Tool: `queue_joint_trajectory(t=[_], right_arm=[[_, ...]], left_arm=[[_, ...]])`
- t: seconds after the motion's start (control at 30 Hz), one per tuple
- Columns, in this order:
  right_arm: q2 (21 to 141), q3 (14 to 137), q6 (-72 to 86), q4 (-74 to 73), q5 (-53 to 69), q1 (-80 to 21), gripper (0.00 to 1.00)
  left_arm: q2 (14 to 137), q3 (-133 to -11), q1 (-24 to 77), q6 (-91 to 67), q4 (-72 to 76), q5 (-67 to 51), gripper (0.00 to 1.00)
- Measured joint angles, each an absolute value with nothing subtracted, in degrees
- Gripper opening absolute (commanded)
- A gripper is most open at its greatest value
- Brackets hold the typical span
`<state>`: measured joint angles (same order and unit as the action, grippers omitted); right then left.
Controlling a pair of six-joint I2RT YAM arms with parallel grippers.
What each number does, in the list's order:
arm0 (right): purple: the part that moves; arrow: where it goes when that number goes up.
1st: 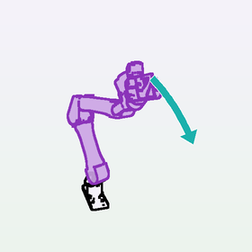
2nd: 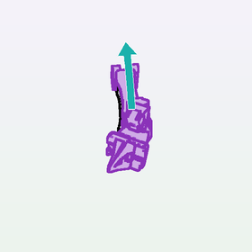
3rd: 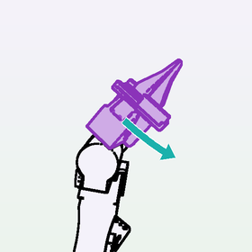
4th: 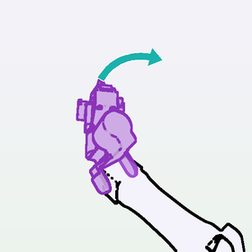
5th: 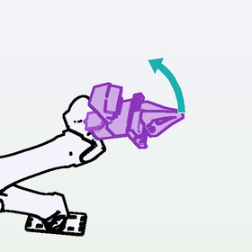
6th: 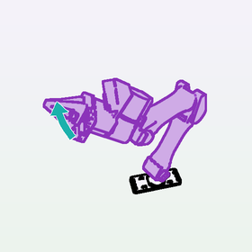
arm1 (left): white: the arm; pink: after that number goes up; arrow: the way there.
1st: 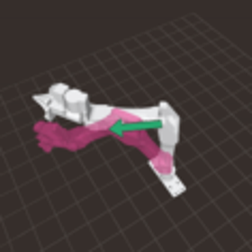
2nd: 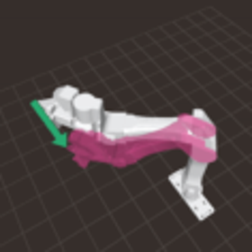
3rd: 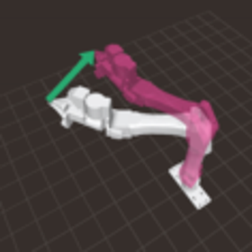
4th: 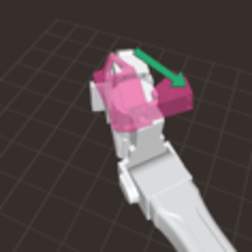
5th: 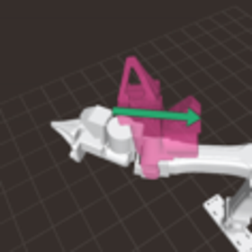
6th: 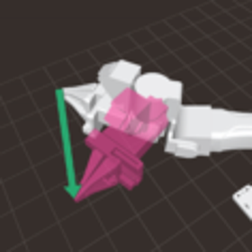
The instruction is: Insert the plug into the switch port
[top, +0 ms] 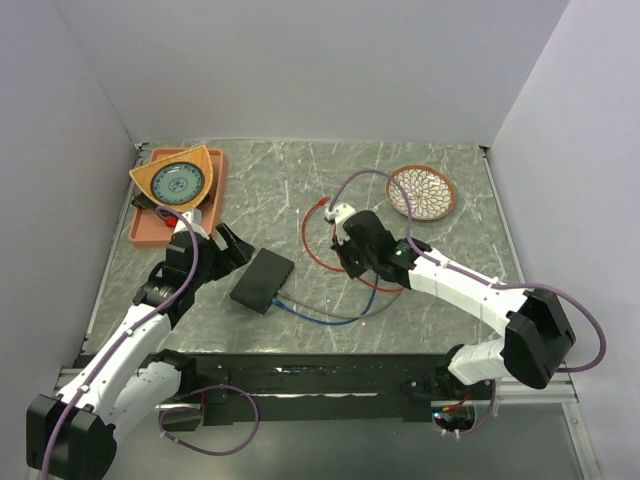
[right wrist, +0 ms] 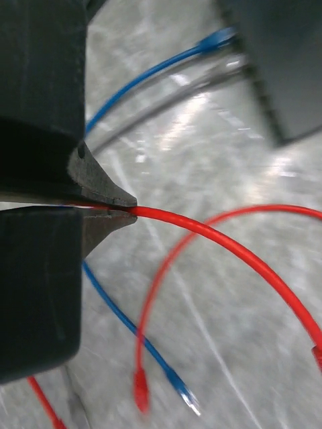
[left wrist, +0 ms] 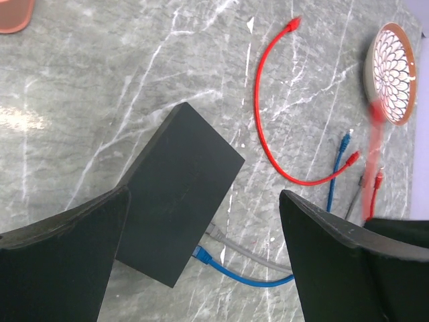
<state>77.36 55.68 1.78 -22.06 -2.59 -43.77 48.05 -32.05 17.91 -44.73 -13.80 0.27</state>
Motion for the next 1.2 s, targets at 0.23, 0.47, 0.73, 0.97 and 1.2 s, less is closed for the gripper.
queue_joint_trajectory(t=[0.23,0.47,0.73,0.97,1.2], right_arm=[[85.93,54.65,1.28,-28.58,-0.91,-47.27,0.24],[93.10,57.30,1.15,-31.88,-3.95,-51.07,0.68],[94.54,63.75,6.46,-29.74,-4.91,-45.08,0.52],[102.56,68.64,9.74,-27.11,-2.96,-44.16,0.44],[106.50,68.69,12.05,-27.68,-3.57,-44.16,0.24]], left_arm=[[51.03,-31.68,17.91,-45.32,-11.07,-1.69,0.99],[54.17,-31.68,17.87,-45.32,-10.50,-3.07,0.99],[54.22,-31.68,17.87,-45.25,-10.50,-3.29,0.99],[54.08,-31.68,17.87,-45.25,-10.52,-3.70,0.99],[53.17,-31.68,17.87,-45.25,-10.52,-3.81,0.99]])
